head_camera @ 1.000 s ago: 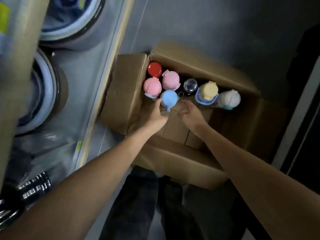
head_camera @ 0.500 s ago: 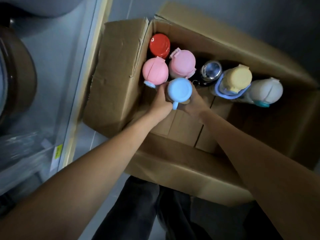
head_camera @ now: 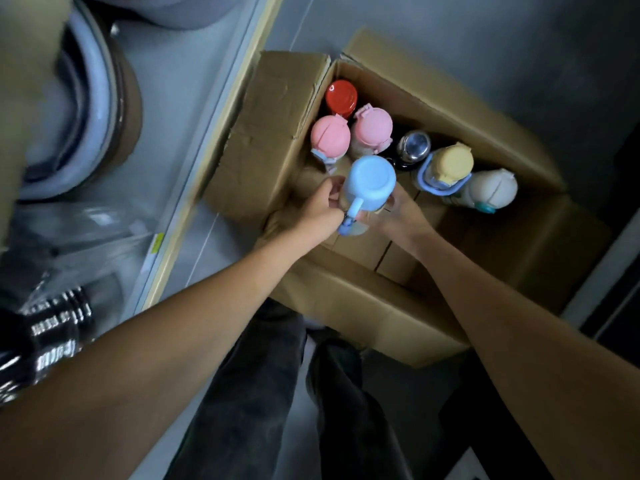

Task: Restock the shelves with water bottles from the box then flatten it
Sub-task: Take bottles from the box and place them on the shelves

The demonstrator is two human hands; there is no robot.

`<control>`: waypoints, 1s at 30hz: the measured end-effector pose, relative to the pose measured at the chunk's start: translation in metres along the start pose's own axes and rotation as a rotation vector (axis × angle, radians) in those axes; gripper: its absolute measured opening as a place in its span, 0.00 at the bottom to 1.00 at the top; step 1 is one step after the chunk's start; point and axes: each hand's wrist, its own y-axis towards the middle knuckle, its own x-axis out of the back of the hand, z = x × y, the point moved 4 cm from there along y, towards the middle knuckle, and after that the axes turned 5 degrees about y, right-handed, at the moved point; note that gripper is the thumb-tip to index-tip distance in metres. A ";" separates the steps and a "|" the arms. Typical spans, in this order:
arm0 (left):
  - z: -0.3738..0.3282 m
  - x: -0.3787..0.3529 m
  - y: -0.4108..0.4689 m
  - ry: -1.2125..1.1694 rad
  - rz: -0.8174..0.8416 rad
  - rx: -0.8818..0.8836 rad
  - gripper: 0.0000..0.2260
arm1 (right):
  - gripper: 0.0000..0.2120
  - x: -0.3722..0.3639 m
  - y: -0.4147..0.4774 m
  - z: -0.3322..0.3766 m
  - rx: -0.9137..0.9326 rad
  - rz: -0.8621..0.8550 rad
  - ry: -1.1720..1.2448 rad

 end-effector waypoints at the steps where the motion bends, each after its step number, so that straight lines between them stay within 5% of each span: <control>1: -0.008 0.000 -0.014 -0.007 0.005 -0.010 0.22 | 0.34 0.000 -0.012 0.010 -0.009 0.002 -0.005; 5: -0.042 0.008 -0.078 -0.020 -0.003 -0.030 0.17 | 0.40 0.003 -0.068 0.055 -0.017 -0.003 -0.096; 12: -0.092 0.027 -0.211 -0.102 -0.054 -0.050 0.18 | 0.32 -0.009 -0.182 0.136 0.032 0.065 -0.233; 18: -0.115 0.061 -0.320 -0.218 -0.135 -0.048 0.12 | 0.10 -0.051 -0.277 0.215 0.146 0.216 -0.300; 24: -0.104 0.108 -0.428 -0.384 -0.202 -0.039 0.16 | 0.06 -0.122 -0.347 0.246 0.195 0.348 -0.423; 30: -0.052 0.147 -0.534 -0.511 -0.306 -0.074 0.22 | 0.21 -0.214 -0.415 0.252 0.265 0.445 -0.593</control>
